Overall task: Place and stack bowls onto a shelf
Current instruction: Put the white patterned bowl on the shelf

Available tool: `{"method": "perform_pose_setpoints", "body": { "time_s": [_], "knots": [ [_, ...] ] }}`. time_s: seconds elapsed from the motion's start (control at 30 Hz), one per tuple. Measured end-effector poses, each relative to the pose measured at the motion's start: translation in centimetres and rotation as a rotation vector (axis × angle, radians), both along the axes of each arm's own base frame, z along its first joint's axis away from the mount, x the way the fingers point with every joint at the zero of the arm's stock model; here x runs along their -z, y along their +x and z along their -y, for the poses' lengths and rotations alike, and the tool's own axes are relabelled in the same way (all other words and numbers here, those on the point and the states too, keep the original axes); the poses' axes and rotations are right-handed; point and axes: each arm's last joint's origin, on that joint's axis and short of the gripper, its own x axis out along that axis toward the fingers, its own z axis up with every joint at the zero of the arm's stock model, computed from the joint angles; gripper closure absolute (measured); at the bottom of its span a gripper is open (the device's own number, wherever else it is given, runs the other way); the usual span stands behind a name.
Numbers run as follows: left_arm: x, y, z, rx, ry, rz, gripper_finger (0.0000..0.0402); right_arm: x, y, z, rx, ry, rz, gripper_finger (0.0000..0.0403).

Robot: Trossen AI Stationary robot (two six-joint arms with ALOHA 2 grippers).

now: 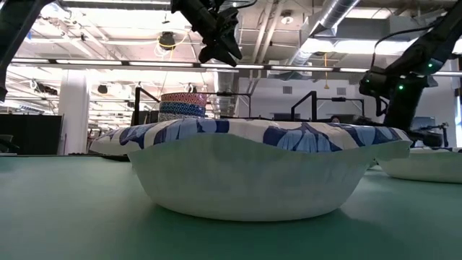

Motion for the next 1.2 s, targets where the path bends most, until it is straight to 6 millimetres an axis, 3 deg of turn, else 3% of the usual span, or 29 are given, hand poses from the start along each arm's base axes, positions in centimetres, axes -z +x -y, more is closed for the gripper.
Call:
{"method": "perform_pose_setpoints", "body": {
  "time_s": [0.17, 0.27, 0.53, 0.8, 1.2],
  "knots": [
    [0.0, 0.4, 0.7, -0.008, -0.008, -0.002, 0.0251, 0.1, -0.2, -0.2, 0.012, 0.012, -0.038, 0.0346],
    [0.1, 0.7, 1.3, -0.006, -0.006, -0.024, 0.0251, 0.1, -0.1, -0.3, -0.002, 0.014, -0.052, 0.038],
    [0.9, 0.9, 3.4, 0.003, 0.025, -0.159, 0.0251, -1.0, 1.4, -1.3, -0.048, -0.037, 0.038, 0.0369],
    [1.0, 0.9, 3.6, -0.01, 0.047, -0.192, 0.0251, -3.2, 3.1, -3.6, -0.143, -0.157, 0.123, 0.0381],
    [-1.7, 0.8, 3.6, 0.027, 0.14, -0.108, 0.0251, -7.6, 4.1, -6.8, -0.279, -0.453, 0.09, 0.0381]
  ]
}}
